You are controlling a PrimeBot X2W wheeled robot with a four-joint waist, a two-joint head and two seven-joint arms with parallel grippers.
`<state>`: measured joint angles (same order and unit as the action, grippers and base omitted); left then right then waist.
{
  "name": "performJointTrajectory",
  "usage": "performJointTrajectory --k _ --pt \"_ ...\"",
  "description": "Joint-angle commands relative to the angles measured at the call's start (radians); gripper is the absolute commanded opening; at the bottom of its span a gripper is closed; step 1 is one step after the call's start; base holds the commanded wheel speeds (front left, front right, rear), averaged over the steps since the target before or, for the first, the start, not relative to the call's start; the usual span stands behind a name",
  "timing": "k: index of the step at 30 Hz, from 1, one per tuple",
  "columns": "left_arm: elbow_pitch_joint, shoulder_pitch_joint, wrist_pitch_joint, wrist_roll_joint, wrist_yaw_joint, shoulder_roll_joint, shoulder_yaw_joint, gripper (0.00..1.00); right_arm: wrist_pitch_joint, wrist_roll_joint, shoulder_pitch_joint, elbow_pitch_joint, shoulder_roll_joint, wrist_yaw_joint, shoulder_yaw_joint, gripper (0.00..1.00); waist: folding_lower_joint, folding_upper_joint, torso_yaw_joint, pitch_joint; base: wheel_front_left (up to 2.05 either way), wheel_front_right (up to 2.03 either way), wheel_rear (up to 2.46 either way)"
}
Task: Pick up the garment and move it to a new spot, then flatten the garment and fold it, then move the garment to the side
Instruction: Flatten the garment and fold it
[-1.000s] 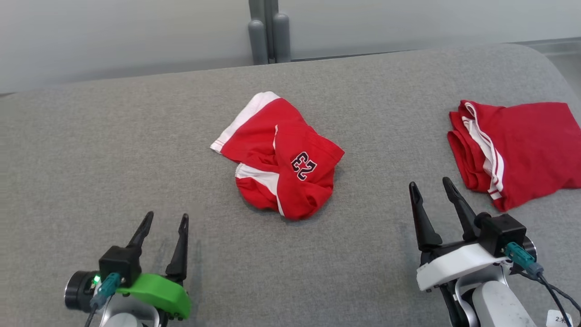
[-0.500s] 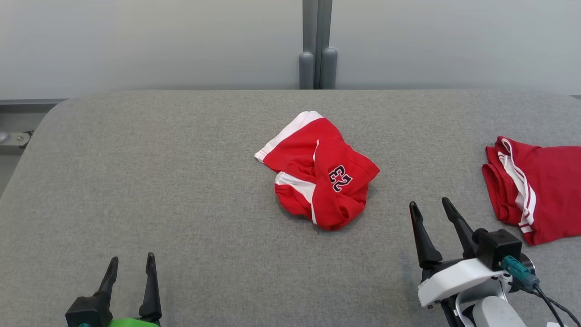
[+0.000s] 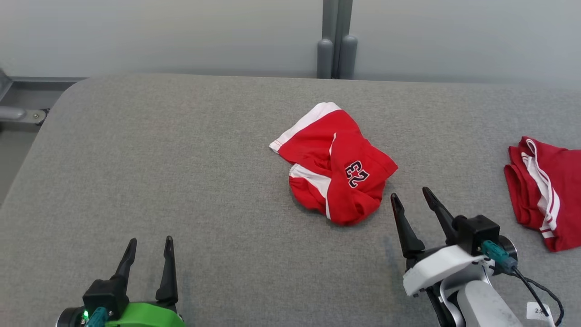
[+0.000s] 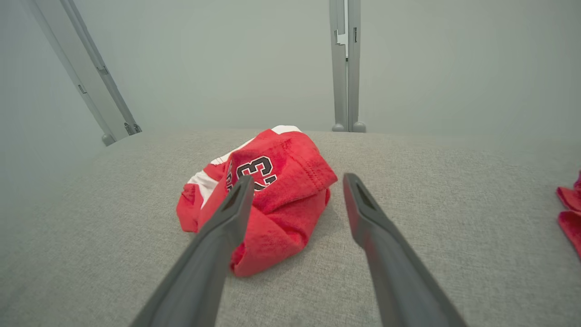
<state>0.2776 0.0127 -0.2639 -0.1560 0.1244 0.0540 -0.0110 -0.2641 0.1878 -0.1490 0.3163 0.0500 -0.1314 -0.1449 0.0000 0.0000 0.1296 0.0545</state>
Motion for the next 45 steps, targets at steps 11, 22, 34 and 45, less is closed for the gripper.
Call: performJointTrajectory --k 11,22,34,45 --pt "0.010 -0.056 0.000 -0.052 0.007 -0.002 0.062 1.00 0.000 -0.031 -0.271 0.233 0.008 0.002 -0.012 1.00 0.0000 0.0000 0.195 0.118 0.00 0.00 0.00" --pt "0.012 -0.059 0.000 -0.080 0.008 -0.003 0.070 1.00 0.006 -0.101 -0.415 0.453 0.016 0.002 0.067 1.00 0.0000 0.0000 0.250 0.143 0.00 0.00 0.00" --pt "-0.003 -0.089 0.000 -0.097 0.006 -0.002 0.089 1.00 0.000 -0.122 -0.417 0.476 0.006 0.002 0.102 0.00 0.0000 0.0000 0.194 0.148 0.00 0.00 0.00" --pt "0.010 -0.065 0.000 -0.085 0.006 -0.002 0.087 1.00 -0.001 -0.021 -0.299 0.306 0.002 0.002 0.097 0.00 0.0000 0.0000 0.117 0.110 0.00 0.00 0.00"
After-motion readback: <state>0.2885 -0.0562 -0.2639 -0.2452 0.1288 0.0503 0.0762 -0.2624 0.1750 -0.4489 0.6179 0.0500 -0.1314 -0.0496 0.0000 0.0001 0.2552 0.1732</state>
